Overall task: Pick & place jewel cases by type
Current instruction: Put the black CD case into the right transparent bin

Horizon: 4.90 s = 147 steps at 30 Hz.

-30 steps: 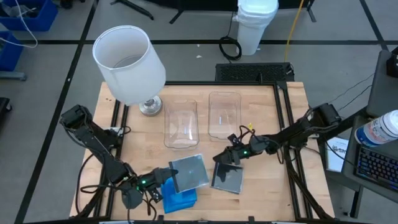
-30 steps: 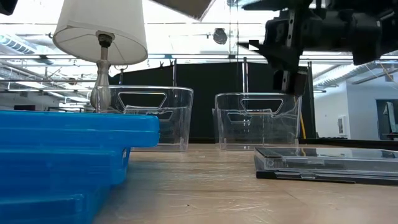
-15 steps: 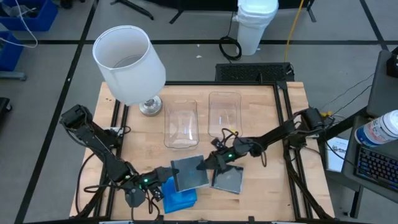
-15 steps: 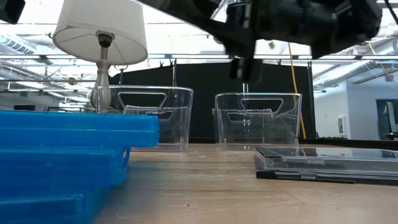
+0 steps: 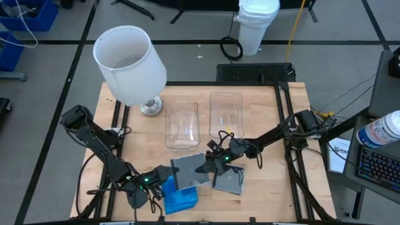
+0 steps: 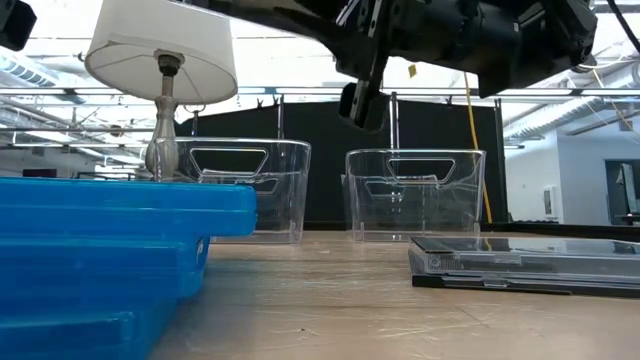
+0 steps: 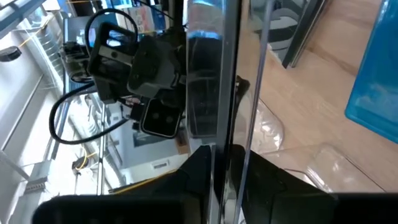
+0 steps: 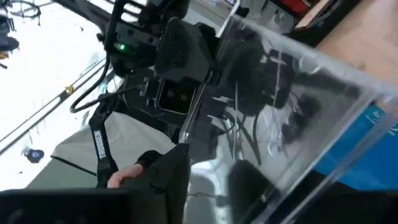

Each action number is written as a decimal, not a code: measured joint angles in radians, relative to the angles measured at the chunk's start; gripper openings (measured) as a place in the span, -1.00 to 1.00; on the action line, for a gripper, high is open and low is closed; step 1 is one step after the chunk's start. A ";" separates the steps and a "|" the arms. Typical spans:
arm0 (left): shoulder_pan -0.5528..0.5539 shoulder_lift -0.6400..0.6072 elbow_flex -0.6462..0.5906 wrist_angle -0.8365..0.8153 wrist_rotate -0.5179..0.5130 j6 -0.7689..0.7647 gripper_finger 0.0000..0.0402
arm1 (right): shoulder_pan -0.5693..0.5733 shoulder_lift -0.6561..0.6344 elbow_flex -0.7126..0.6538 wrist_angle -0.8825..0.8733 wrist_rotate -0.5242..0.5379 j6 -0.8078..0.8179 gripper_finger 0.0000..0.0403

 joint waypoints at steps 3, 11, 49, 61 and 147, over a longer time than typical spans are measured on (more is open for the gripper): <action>0.000 0.000 0.000 0.000 -0.001 -0.002 -0.72 | 0.000 0.000 0.000 -0.003 -0.019 -0.007 -0.49; -0.001 0.000 0.000 -0.006 -0.010 0.016 -0.74 | 0.000 0.000 -0.001 -0.005 -0.020 -0.023 -0.91; -0.180 -0.007 0.000 -0.471 0.058 -1.184 -0.09 | -0.001 -0.451 -0.001 -0.626 0.215 -1.033 -0.97; -0.175 -0.007 -0.346 0.137 0.130 -1.242 -0.55 | -0.142 -0.686 0.103 -1.128 0.480 -1.042 -0.98; -0.161 -0.008 -0.491 0.507 0.298 -1.177 -0.70 | -0.580 -0.271 0.235 -1.804 -0.010 -0.610 0.10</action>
